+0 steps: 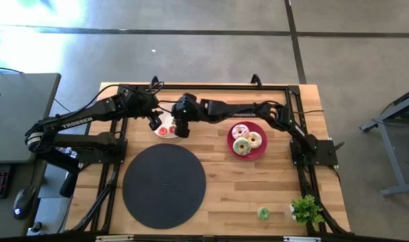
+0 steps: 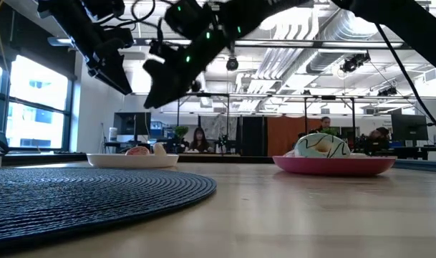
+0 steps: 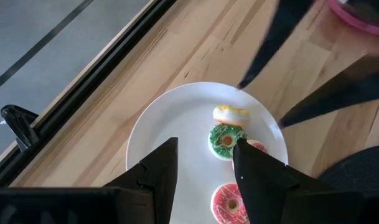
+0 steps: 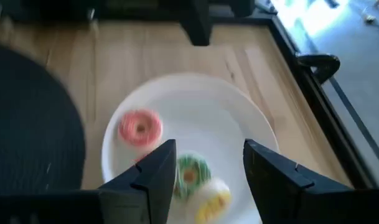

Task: Pick & Place donuts
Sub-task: Put the small green donut on the white plate

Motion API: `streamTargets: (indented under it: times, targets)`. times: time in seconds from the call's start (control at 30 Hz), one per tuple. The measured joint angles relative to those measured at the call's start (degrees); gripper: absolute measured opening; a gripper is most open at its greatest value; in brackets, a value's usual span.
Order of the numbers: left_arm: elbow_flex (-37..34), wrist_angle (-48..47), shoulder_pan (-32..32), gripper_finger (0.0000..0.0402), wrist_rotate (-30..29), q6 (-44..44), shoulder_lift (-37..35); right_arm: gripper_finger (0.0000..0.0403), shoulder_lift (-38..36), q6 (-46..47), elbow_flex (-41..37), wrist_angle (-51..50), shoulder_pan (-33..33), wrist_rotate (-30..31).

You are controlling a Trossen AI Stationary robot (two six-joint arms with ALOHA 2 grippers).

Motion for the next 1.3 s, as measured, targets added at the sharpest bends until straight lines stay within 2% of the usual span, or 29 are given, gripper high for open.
streamTargets:
  times: [0.17, 0.4, 0.47, 0.6, 0.77, 0.97, 1.3]
  targets:
    - [0.0, 0.0, 0.0, 0.0147, 0.0, 0.0, 0.0, 0.0157, 0.0, -1.5, 11.6, -21.0, 1.6, 3.1]
    - [0.0, 0.0, 0.0, 0.0147, 0.0, 0.0, 0.0, 0.0135, -0.3, 0.1, 24.2, -43.4, 4.4, 8.7]
    - [0.0, 0.0, 0.0, 0.0147, 0.0, 0.0, 0.0, 0.0134, -2.9, 2.7, 21.8, -46.5, 5.3, 7.6]
    - [0.0, 0.1, 0.0, 0.0147, 0.1, 0.0, 0.0, 0.0133, -6.6, 11.4, 16.6, -56.2, 7.5, 1.4]
    - [0.0, 0.0, 0.0, 0.0147, 0.1, 0.0, 0.0, 0.0133, -9.5, 20.9, 8.5, -64.8, 12.9, -3.0]
    - [0.0, 0.1, 0.0, 0.0147, 0.1, 0.0, 0.0, 0.0133, -12.7, 28.3, -3.5, -64.4, 21.4, -7.7]
    - [0.0, 0.0, 0.0, 0.0147, 0.2, 0.0, 0.0, 0.0133, -17.0, 42.0, -19.2, -59.5, 32.3, -20.5]
